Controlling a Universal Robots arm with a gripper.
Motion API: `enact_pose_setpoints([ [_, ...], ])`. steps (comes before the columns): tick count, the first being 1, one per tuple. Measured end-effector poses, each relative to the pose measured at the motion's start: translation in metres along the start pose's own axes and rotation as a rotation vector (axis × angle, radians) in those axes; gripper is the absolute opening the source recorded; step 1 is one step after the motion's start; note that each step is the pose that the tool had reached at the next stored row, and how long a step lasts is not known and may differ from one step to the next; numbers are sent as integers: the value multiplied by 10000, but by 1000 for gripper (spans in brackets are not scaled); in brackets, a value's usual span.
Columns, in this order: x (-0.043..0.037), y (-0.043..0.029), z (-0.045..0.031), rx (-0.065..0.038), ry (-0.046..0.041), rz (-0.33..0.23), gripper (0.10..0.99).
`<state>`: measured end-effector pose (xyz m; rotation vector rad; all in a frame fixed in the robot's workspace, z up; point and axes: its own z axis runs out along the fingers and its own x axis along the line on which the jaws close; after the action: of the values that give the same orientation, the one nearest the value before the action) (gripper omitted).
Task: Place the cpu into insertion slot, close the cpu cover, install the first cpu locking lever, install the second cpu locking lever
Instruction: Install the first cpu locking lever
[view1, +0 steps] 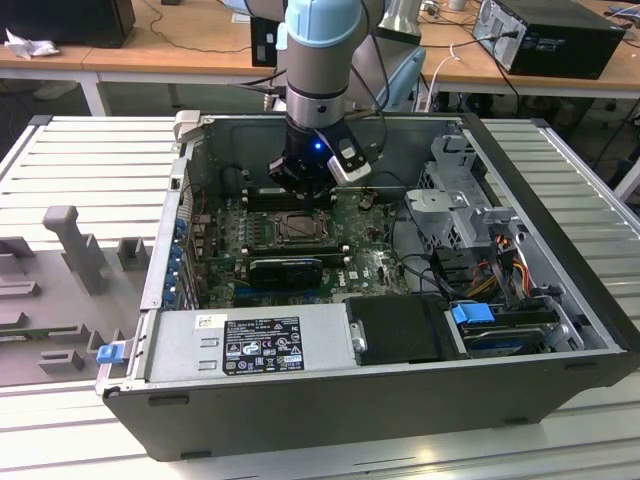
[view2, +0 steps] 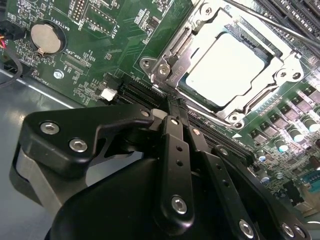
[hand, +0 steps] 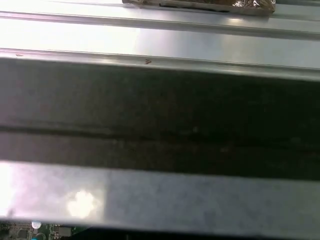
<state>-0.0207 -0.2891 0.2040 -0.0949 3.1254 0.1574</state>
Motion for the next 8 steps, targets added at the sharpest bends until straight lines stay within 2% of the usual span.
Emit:
enact_pose_setpoints([
  [2,-3,-1,10,53,3,-3,106],
  [8,-2,-2,25,59,3,0,106],
])
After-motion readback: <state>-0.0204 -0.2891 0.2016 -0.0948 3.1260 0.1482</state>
